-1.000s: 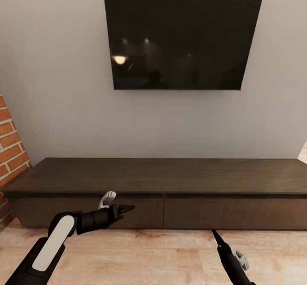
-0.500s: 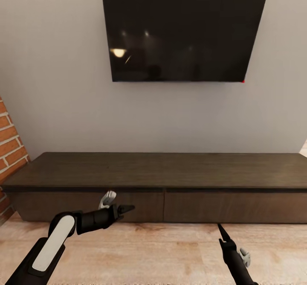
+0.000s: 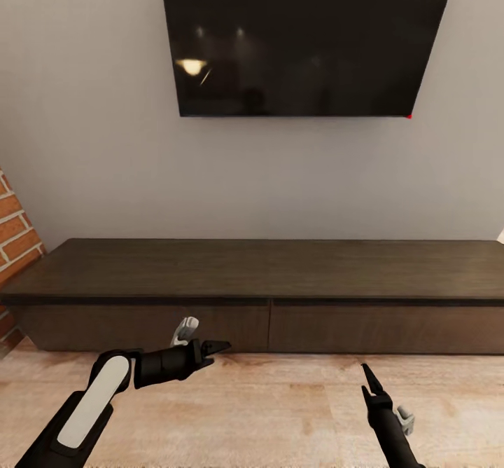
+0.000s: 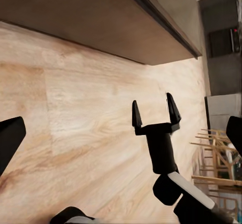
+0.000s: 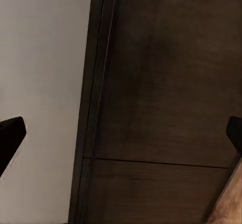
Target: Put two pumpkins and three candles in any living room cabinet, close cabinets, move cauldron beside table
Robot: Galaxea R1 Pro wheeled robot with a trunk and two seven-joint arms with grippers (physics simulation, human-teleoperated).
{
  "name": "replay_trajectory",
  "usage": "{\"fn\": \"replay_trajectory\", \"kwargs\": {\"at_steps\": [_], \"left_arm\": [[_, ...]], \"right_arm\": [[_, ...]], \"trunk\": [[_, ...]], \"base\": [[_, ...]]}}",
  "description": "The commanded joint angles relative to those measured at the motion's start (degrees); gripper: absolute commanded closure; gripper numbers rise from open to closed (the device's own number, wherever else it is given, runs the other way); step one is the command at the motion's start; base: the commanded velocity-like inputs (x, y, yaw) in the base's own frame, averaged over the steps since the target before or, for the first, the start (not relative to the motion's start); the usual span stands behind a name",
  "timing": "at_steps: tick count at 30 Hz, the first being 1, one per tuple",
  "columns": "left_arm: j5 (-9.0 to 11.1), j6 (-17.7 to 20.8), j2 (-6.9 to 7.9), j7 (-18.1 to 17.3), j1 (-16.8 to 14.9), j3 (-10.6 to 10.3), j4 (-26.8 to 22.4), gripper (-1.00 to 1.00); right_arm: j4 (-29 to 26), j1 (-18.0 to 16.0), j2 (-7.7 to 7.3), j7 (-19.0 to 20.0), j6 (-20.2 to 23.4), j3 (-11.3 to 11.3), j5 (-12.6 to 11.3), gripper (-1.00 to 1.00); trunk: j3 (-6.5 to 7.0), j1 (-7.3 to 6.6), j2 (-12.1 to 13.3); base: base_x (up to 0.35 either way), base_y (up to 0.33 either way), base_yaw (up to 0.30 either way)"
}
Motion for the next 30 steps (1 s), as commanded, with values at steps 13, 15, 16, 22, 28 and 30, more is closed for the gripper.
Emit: {"fn": "replay_trajectory", "kwargs": {"at_steps": [13,15,16,22,28,30], "left_arm": [[2.32,0.08,0.07,-0.45,-0.04,-0.20,0.00,-1.00],[2.33,0.08,0.05,-0.45,-0.04,-0.24,0.00,-1.00],[2.33,0.08,0.04,-0.45,-0.04,-0.26,0.00,-1.00],[2.39,0.08,0.05,-0.45,-0.04,-0.28,0.00,-1.00],[2.38,0.08,0.12,-0.45,-0.04,-0.32,-0.04,-1.00],[2.36,0.08,0.15,-0.45,-0.04,-0.35,-0.04,-1.00]], "right_arm": [[0.00,-0.03,-0.12,11.62,0.35,0.15,-4.35,-1.00],[0.13,-0.03,-0.13,12.34,0.38,0.14,-4.47,-1.00],[0.19,-0.03,-0.13,12.63,0.41,0.14,-4.51,-1.00],[0.37,-0.03,-0.14,13.13,0.46,0.09,-4.62,-1.00],[0.62,-0.03,-0.13,13.17,0.46,0.06,-4.68,-1.00],[0.64,-0.03,-0.13,13.18,0.46,0.06,-4.71,-1.00]], "trunk": [[-2.94,0.32,-0.20],[-3.38,0.37,-0.23],[-3.60,0.40,-0.24],[-4.05,0.45,-0.27],[-4.05,0.45,-0.27],[-4.05,0.45,-0.27]], "base": [[0.000,0.000,0.000],[0.000,0.000,0.000],[0.000,0.000,0.000],[0.000,0.000,0.000],[0.000,0.000,0.000],[0.025,0.000,0.000]]}}
